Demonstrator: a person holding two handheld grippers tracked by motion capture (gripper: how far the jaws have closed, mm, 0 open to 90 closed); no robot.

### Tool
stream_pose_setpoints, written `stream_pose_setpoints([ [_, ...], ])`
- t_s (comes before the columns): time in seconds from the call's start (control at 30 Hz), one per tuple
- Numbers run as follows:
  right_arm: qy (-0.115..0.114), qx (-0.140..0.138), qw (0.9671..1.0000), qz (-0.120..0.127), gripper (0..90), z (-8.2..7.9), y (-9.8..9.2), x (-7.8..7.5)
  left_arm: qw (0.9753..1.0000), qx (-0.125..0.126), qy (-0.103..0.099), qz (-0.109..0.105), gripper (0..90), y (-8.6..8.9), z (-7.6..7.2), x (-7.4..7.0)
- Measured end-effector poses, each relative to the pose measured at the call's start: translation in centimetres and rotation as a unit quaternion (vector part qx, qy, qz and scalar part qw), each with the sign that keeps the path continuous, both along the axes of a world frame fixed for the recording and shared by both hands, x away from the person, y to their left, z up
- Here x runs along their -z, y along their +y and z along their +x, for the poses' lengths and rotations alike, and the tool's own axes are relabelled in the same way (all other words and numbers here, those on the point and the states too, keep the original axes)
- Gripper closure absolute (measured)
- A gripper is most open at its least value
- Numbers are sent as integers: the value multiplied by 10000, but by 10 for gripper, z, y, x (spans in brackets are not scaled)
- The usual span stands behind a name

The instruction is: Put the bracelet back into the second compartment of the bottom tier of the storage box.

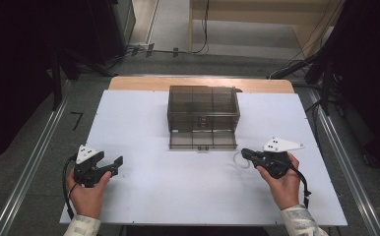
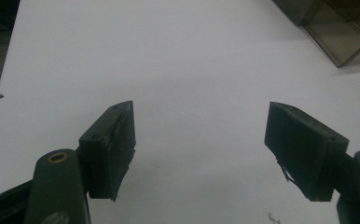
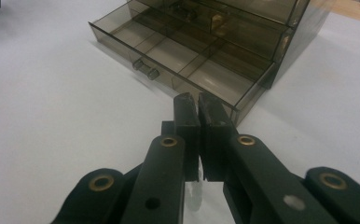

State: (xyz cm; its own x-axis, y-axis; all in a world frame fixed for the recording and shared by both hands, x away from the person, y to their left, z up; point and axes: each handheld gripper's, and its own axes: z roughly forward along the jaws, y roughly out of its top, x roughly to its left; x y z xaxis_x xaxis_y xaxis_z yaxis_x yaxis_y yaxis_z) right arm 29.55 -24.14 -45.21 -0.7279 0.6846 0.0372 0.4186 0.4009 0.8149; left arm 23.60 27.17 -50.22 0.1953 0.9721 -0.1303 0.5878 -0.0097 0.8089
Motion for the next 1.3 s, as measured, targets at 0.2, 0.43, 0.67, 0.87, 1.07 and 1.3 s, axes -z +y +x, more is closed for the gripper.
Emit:
stream_pose_setpoints([
  [0.2, -44, -38, 10000, 66, 853, 5, 10, -2, 10000, 3, -3, 0, 250, 0, 0, 0],
  [0.43, -128, -50, 9998, 174, 853, 12, 21, -5, 10000, 2, -5, -2, 250, 0, 0, 0],
  [0.67, -148, -99, 9995, 242, 853, 19, 31, -6, 10000, 12, -13, -6, 250, 0, 0, 0],
  [0.87, -170, -146, 9994, 260, 853, 24, 40, -7, 10000, 18, -11, 6, 250, 0, 0, 0],
  [1.07, -201, -150, 9991, 353, 853, 29, 50, -10, 10000, 17, -13, -10, 250, 0, 0, 0],
  [1.3, -203, -160, 9989, 398, 853, 35, 58, -7, 10000, 20, -8, -15, 250, 1, 0, 0],
])
